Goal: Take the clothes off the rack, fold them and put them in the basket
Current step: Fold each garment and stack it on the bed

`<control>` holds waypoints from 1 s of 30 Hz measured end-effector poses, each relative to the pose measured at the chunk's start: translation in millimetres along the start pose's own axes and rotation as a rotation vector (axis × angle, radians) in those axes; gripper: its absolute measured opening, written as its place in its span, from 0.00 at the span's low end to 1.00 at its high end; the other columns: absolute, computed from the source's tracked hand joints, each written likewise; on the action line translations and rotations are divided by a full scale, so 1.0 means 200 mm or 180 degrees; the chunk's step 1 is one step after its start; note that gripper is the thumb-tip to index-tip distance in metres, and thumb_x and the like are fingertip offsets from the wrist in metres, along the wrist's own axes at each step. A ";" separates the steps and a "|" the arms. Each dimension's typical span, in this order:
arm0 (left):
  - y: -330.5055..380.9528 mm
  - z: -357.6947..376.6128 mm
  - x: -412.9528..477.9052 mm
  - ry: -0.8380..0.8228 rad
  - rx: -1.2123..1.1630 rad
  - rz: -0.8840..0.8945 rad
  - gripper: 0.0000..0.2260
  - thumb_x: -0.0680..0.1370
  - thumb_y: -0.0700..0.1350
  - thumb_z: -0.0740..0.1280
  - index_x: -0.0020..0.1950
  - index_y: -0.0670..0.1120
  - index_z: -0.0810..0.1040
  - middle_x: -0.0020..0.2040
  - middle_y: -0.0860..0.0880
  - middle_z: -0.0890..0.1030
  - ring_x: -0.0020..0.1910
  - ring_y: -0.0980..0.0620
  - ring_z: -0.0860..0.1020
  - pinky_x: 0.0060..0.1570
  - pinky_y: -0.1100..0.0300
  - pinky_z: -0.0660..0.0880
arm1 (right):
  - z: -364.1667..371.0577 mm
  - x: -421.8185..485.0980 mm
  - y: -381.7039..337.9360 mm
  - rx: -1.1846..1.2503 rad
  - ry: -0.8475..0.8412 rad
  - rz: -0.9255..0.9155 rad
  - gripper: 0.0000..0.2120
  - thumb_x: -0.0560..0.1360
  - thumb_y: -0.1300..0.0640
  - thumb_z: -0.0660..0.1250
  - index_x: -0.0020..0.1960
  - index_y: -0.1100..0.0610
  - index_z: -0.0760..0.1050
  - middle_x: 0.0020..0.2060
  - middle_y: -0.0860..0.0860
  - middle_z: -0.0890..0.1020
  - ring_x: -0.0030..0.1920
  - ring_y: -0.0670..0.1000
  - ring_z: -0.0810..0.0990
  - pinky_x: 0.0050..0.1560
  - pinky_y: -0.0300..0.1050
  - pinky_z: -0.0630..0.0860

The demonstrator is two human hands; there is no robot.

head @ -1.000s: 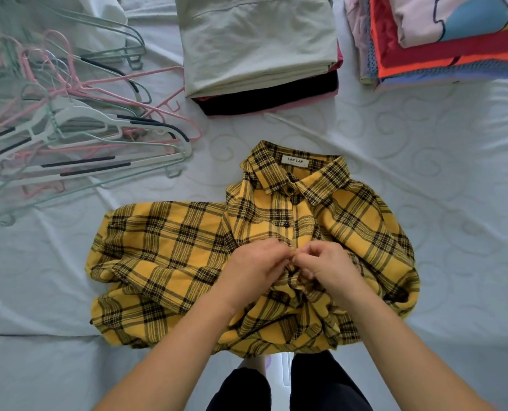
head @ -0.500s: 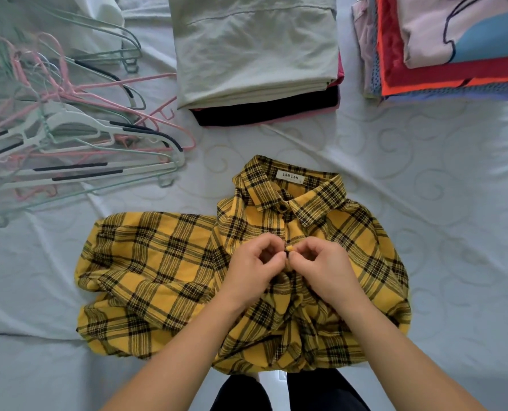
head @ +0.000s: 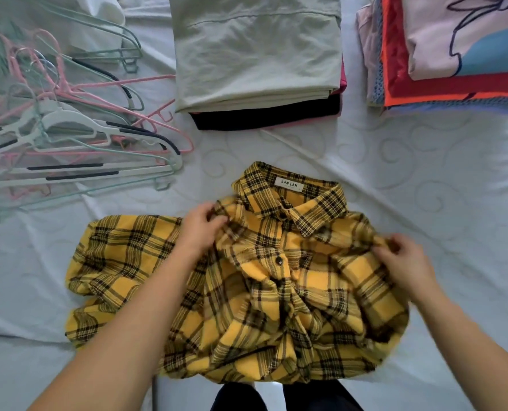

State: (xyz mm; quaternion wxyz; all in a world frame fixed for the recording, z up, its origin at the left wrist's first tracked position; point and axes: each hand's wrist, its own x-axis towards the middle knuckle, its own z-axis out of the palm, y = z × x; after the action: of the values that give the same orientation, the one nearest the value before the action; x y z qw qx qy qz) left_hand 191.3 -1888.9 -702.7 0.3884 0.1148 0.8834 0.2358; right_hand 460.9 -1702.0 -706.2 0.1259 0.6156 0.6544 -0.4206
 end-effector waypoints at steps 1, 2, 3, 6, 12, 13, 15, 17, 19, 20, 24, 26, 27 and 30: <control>0.05 -0.04 0.06 0.0334 -0.0244 0.0241 0.08 0.76 0.40 0.66 0.55 0.42 0.77 0.48 0.47 0.78 0.47 0.47 0.76 0.50 0.54 0.73 | -0.09 0.07 -0.02 0.0364 0.0222 0.0016 0.11 0.69 0.56 0.71 0.50 0.56 0.77 0.47 0.63 0.81 0.45 0.58 0.77 0.45 0.50 0.73; 0.10 -0.09 0.10 0.0589 -0.0586 0.0449 0.06 0.75 0.38 0.67 0.52 0.43 0.77 0.45 0.47 0.77 0.46 0.48 0.75 0.50 0.53 0.74 | -0.19 0.13 -0.06 0.0597 0.0529 0.0015 0.14 0.66 0.54 0.70 0.50 0.56 0.77 0.48 0.64 0.81 0.44 0.54 0.79 0.44 0.46 0.76; 0.16 -0.15 0.15 0.0673 -0.0961 0.0621 0.06 0.75 0.38 0.67 0.51 0.45 0.75 0.44 0.49 0.76 0.45 0.49 0.74 0.48 0.53 0.74 | -0.29 0.20 -0.09 0.0675 0.0798 -0.0102 0.17 0.65 0.53 0.69 0.52 0.57 0.78 0.48 0.63 0.81 0.40 0.46 0.80 0.40 0.38 0.75; 0.25 -0.21 0.22 0.0529 -0.1479 0.0680 0.14 0.75 0.43 0.69 0.57 0.46 0.70 0.49 0.51 0.75 0.48 0.53 0.74 0.46 0.61 0.72 | -0.44 0.34 -0.26 0.0836 0.1047 -0.0583 0.25 0.67 0.54 0.70 0.61 0.63 0.72 0.48 0.58 0.79 0.41 0.41 0.78 0.44 0.39 0.74; -0.10 -0.11 -0.04 0.0277 0.0218 -0.0426 0.33 0.70 0.58 0.70 0.67 0.40 0.65 0.63 0.41 0.72 0.60 0.43 0.72 0.58 0.52 0.69 | -0.20 0.21 -0.06 0.0611 0.1076 0.0089 0.45 0.57 0.33 0.74 0.61 0.65 0.70 0.55 0.62 0.74 0.56 0.60 0.74 0.58 0.55 0.74; -0.18 -0.08 -0.13 0.0055 0.0244 -0.0517 0.36 0.69 0.58 0.72 0.69 0.41 0.64 0.66 0.41 0.69 0.63 0.43 0.70 0.61 0.51 0.68 | -0.10 0.14 0.01 0.0857 0.0893 0.0252 0.42 0.58 0.34 0.75 0.57 0.65 0.71 0.51 0.59 0.76 0.54 0.58 0.76 0.55 0.54 0.75; -0.30 -0.02 -0.33 -0.0249 0.0426 -0.0424 0.37 0.68 0.56 0.73 0.71 0.42 0.63 0.68 0.42 0.67 0.67 0.43 0.67 0.65 0.50 0.66 | 0.11 -0.08 0.08 0.1316 0.0297 0.0561 0.28 0.66 0.50 0.76 0.58 0.62 0.69 0.50 0.56 0.77 0.54 0.58 0.77 0.58 0.56 0.75; -0.42 -0.03 -0.43 -0.0155 0.0367 -0.0281 0.26 0.72 0.48 0.72 0.66 0.42 0.68 0.63 0.42 0.73 0.64 0.44 0.71 0.56 0.54 0.69 | 0.26 -0.22 0.15 0.1434 0.0041 0.0710 0.22 0.72 0.60 0.71 0.61 0.60 0.65 0.50 0.54 0.77 0.52 0.57 0.76 0.58 0.55 0.74; -0.50 -0.16 -0.39 0.0252 0.0478 -0.0287 0.13 0.75 0.40 0.68 0.59 0.40 0.74 0.56 0.41 0.79 0.58 0.41 0.75 0.46 0.55 0.67 | 0.27 -0.27 0.19 0.1561 0.0127 0.0727 0.13 0.74 0.62 0.67 0.57 0.59 0.70 0.48 0.55 0.79 0.50 0.57 0.78 0.54 0.53 0.75; -0.53 -0.26 -0.33 0.0506 0.0665 -0.0282 0.12 0.74 0.38 0.68 0.57 0.39 0.74 0.54 0.38 0.79 0.56 0.39 0.76 0.44 0.53 0.67 | 0.23 -0.27 0.20 0.1555 0.0236 0.0687 0.09 0.74 0.62 0.68 0.53 0.59 0.72 0.47 0.56 0.80 0.50 0.57 0.78 0.51 0.51 0.75; -0.40 -0.51 -0.20 0.1050 0.1583 0.0181 0.27 0.68 0.45 0.76 0.62 0.37 0.70 0.57 0.35 0.74 0.57 0.35 0.73 0.54 0.43 0.70 | 0.12 -0.29 0.20 0.0135 0.0750 -0.0050 0.35 0.66 0.45 0.75 0.65 0.61 0.68 0.59 0.60 0.74 0.63 0.59 0.70 0.62 0.54 0.67; -0.20 -0.38 -0.29 0.0918 0.1361 0.1021 0.21 0.71 0.49 0.72 0.59 0.40 0.72 0.52 0.43 0.74 0.50 0.41 0.75 0.50 0.48 0.73 | 0.21 -0.36 0.10 -0.0370 0.1039 -0.0823 0.30 0.71 0.43 0.68 0.64 0.61 0.69 0.60 0.59 0.72 0.63 0.60 0.67 0.61 0.51 0.64; -0.11 -0.25 -0.36 0.0623 0.1227 0.1385 0.17 0.73 0.51 0.70 0.56 0.43 0.72 0.49 0.48 0.73 0.47 0.47 0.75 0.47 0.53 0.74 | 0.27 -0.41 0.02 -0.0510 0.0889 -0.1050 0.26 0.72 0.42 0.67 0.61 0.59 0.71 0.57 0.56 0.73 0.61 0.57 0.69 0.57 0.48 0.67; 0.05 0.17 -0.51 -0.0276 0.1807 0.1748 0.19 0.73 0.59 0.66 0.56 0.47 0.70 0.51 0.52 0.72 0.50 0.53 0.72 0.51 0.58 0.71 | 0.44 -0.49 -0.10 -0.0868 0.0196 -0.0920 0.18 0.73 0.44 0.67 0.57 0.54 0.71 0.53 0.49 0.74 0.54 0.49 0.74 0.50 0.45 0.75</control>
State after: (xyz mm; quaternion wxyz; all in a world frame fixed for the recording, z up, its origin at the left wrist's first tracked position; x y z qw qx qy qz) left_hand 285.6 -1908.1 -652.6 0.3007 0.4594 0.8326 0.0722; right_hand 431.8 -1830.8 -686.1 0.1264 0.5051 0.7904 -0.3227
